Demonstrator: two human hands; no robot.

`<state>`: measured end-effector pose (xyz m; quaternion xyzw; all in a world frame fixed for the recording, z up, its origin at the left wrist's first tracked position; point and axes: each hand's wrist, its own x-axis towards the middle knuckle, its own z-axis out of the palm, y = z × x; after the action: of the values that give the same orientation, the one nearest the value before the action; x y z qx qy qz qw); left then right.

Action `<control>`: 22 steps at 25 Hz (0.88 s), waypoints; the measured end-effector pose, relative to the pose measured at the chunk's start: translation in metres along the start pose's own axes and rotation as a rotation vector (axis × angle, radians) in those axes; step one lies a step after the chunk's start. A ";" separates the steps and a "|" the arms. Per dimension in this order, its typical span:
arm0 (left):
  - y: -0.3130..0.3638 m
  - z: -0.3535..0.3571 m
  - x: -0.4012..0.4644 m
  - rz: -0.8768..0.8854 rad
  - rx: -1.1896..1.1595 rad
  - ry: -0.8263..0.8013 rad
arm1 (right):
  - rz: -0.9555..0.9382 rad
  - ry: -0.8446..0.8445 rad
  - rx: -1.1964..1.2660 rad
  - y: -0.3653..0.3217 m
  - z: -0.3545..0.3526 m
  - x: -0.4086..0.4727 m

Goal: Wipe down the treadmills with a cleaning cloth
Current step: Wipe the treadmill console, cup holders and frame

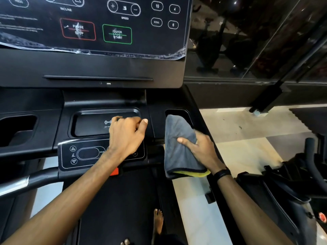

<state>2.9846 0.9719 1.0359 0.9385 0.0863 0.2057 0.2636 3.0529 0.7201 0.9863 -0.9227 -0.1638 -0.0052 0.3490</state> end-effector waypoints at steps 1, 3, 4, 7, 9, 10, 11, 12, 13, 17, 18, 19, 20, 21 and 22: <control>-0.001 0.000 0.006 -0.042 -0.027 0.014 | -0.082 0.032 -0.109 -0.006 0.007 0.014; -0.003 0.000 0.018 -0.091 -0.038 0.029 | -0.225 0.012 -0.316 -0.022 0.030 0.043; -0.003 0.001 0.025 -0.106 -0.036 0.038 | -0.258 -0.020 -0.405 -0.030 0.045 0.055; -0.003 0.006 0.040 -0.138 -0.012 0.067 | -0.325 0.031 -0.560 -0.048 0.081 0.078; -0.005 0.010 0.048 -0.156 -0.003 0.054 | -0.371 0.111 -0.559 -0.056 0.092 0.095; -0.005 0.012 0.052 -0.171 0.005 0.050 | -0.393 0.132 -0.542 -0.059 0.094 0.105; -0.005 0.014 0.055 -0.183 0.014 0.060 | -0.412 0.144 -0.523 -0.063 0.095 0.115; -0.004 0.015 0.057 -0.193 0.026 0.078 | -0.425 0.155 -0.500 -0.066 0.095 0.125; -0.004 0.015 0.059 -0.204 0.040 0.094 | -0.437 0.144 -0.468 -0.070 0.095 0.133; -0.012 0.011 0.060 -0.245 0.091 0.053 | -0.548 -0.143 -0.476 -0.055 0.090 0.119; -0.016 0.010 0.060 -0.256 0.095 0.035 | -0.591 -0.199 -0.481 -0.045 0.086 0.110; -0.019 0.009 0.061 -0.263 0.097 0.025 | -0.640 -0.230 -0.493 -0.033 0.081 0.102; -0.021 0.008 0.063 -0.258 0.097 0.018 | -0.688 -0.241 -0.515 -0.023 0.076 0.094; -0.023 0.007 0.066 -0.243 0.097 0.011 | -0.732 -0.244 -0.550 -0.014 0.073 0.089; -0.025 0.007 0.069 -0.225 0.095 0.004 | -0.763 -0.252 -0.596 -0.010 0.072 0.086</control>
<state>3.0479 1.0081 1.0408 0.9338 0.2014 0.1723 0.2403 3.1242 0.7990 0.9490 -0.8501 -0.5219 -0.0677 0.0212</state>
